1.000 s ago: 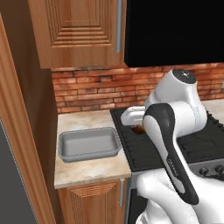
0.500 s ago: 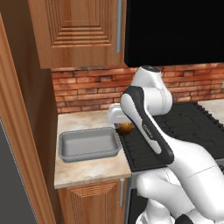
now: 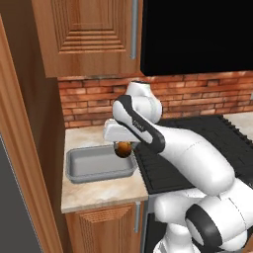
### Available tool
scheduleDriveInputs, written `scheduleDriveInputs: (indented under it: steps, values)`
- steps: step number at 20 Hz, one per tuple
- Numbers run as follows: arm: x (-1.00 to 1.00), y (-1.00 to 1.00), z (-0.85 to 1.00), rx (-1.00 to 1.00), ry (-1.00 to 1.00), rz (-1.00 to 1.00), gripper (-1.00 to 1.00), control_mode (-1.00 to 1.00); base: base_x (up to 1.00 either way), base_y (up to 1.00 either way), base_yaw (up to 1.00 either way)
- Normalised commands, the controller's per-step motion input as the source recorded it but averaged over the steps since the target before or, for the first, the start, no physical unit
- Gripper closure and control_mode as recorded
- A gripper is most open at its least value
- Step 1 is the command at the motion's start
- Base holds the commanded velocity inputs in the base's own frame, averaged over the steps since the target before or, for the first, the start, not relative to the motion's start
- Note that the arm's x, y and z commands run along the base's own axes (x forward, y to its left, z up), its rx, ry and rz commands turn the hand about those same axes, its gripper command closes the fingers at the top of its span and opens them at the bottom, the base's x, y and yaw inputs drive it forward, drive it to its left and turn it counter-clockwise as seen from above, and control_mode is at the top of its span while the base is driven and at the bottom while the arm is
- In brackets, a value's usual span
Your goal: Pick the kiwi and orange from the fridge and place them inside the tupperware on the counter.
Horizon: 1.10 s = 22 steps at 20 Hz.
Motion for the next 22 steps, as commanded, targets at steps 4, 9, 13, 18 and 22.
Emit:
scheduleDriveInputs:
  steps: [4,9,13,18,22]
  values:
    - [0.32,0.20,-0.57,-0.20,0.09,-0.08,1.00,-1.00,0.00,0.00,0.00]
    - [0.26,0.09,-0.46,-0.15,0.06,-0.16,1.00,-1.00,0.00,0.00,0.00]
    - [0.28,0.02,-0.32,-0.03,0.04,-0.15,1.00,-1.00,0.00,0.00,0.00]
    - [0.29,0.00,-0.35,0.00,0.10,-0.10,1.00,-1.00,0.00,0.00,0.00]
    - [0.29,0.01,-0.37,-0.01,0.04,-0.08,1.00,-1.00,0.00,0.00,0.00]
